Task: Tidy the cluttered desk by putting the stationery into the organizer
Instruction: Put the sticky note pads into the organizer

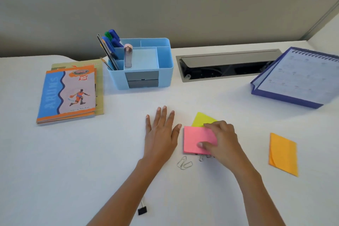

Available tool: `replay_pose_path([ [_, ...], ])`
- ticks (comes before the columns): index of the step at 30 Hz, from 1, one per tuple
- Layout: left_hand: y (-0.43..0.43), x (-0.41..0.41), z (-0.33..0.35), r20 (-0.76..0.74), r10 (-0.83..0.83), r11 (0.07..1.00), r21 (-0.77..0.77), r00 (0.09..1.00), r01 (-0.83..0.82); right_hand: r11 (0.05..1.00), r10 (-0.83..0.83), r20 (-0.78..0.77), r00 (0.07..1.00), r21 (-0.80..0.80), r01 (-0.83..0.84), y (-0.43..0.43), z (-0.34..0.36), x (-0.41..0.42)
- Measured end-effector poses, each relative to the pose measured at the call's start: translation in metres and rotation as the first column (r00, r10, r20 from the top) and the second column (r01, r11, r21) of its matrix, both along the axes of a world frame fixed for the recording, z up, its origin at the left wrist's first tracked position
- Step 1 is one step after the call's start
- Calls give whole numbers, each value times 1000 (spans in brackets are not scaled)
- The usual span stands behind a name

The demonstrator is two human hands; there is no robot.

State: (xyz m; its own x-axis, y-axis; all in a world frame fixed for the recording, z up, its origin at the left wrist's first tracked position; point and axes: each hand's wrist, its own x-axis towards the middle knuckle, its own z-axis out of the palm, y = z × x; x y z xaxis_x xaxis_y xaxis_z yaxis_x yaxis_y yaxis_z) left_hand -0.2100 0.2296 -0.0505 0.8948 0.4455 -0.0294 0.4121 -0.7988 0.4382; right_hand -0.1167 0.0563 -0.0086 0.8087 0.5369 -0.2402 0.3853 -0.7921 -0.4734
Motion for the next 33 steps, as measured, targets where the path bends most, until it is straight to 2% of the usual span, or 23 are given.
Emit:
replay_pose_path([
  [3,-15,7,6,108,-84,990,-107,991,96,1000,-12,-9,1000,-4,12,3,-1,3],
  [6,-22,12,11,185,-95,977,-171,978,127,994,-47,-66,997,95,53,4,2,9],
  [9,-22,17,21,248,-32,965,-245,968,94,953,-107,-171,979,262,150,5,7,15],
  [11,-19,19,30,238,64,921,-387,969,34,908,-127,-269,955,357,222,6,11,18],
  [14,-6,24,45,213,184,817,-575,960,-29,777,-127,-448,885,509,369,11,15,21],
  [18,23,38,75,276,339,777,-621,900,-102,548,-101,-630,770,611,572,18,17,24],
  [21,58,53,107,372,431,812,-557,822,-173,452,-148,-681,717,599,661,16,14,27],
  [25,110,78,153,490,434,900,-273,756,-339,433,-190,-688,701,582,688,5,11,29],
  [29,141,109,175,433,402,908,-74,807,-412,410,-235,-690,685,568,713,-7,6,30],
  [33,139,138,171,324,408,900,14,853,-436,399,-251,-695,674,560,726,-12,6,29],
])
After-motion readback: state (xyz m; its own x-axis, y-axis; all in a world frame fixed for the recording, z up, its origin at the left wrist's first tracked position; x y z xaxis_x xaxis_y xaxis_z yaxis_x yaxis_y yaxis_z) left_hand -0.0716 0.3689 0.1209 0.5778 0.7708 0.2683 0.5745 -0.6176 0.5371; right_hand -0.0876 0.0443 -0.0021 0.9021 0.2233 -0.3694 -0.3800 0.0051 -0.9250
